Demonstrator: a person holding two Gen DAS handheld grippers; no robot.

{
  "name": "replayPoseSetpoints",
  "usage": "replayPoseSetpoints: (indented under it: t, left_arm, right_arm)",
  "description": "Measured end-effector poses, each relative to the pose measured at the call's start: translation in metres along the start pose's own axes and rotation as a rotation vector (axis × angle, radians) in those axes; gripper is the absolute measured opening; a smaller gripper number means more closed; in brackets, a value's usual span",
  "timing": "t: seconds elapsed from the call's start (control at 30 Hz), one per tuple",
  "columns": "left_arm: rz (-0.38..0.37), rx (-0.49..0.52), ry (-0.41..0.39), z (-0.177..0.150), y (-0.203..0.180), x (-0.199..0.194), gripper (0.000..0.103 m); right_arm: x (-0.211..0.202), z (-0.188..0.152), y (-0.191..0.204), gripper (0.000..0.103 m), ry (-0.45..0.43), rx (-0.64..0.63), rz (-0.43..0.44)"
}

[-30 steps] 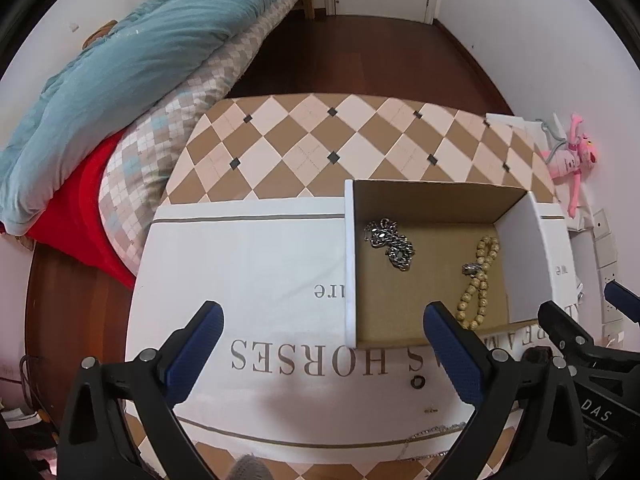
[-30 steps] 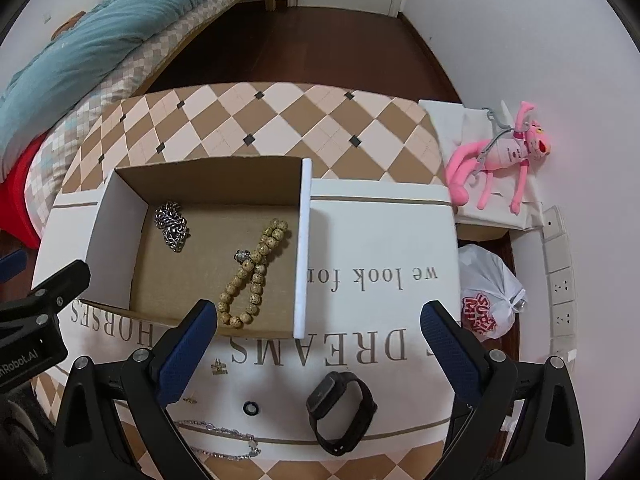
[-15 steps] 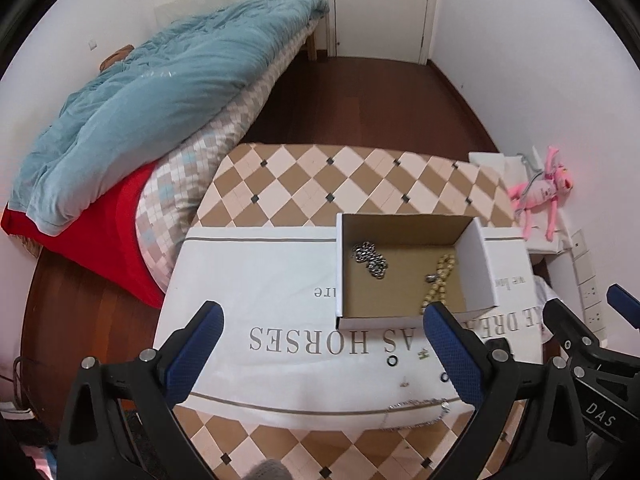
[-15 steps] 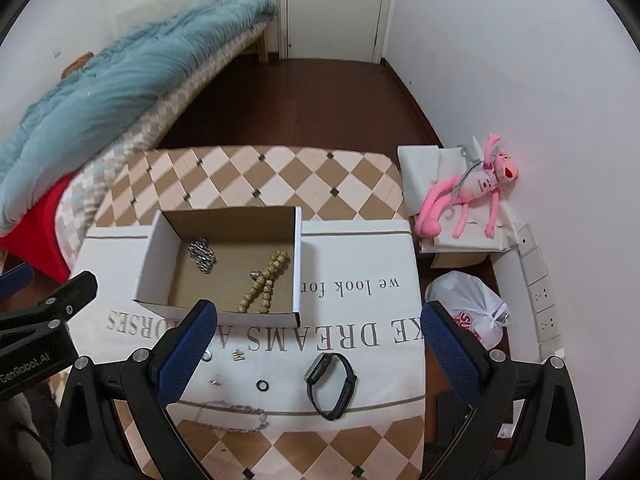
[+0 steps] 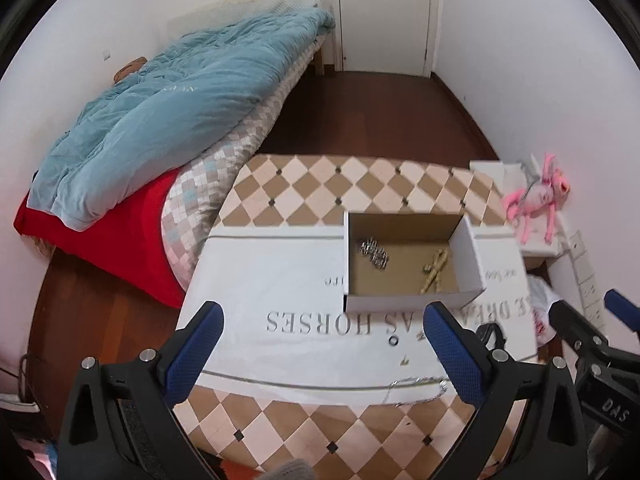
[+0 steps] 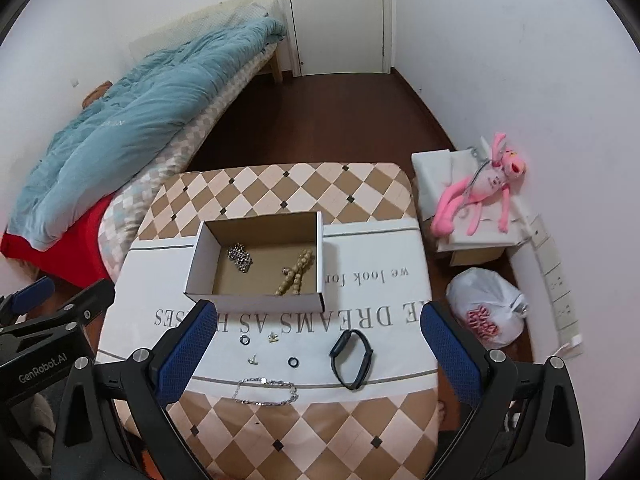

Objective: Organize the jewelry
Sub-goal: 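Lift both open tools up out of the box, then grasp the black watch band with the right tool while the left tool grasps the silver bracelet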

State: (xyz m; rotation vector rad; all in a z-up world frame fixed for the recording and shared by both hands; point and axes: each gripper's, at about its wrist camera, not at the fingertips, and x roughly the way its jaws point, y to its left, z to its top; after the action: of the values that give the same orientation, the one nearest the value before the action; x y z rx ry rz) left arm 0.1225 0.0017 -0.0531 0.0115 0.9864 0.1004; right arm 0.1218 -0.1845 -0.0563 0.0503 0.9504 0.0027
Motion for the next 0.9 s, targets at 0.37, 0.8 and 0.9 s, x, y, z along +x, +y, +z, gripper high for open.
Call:
replayPoseSetpoints:
  t: [0.37, 0.8, 0.9]
  left_arm:
    - [0.038, 0.052, 0.271, -0.073, -0.016, 0.103, 0.102]
    - [0.001, 0.063, 0.376, -0.097, -0.018, 0.141, 0.096]
    - [-0.025, 0.102, 0.367, -0.1, -0.029, 0.134, 0.088]
  right_arm:
    - [0.113, -0.07, -0.037, 0.103, 0.246, 0.05, -0.007]
    - [0.178, -0.074, -0.03, 0.052, 0.295, 0.03, -0.049]
    - [0.174, -0.074, -0.03, 0.045, 0.281, 0.019, -0.026]
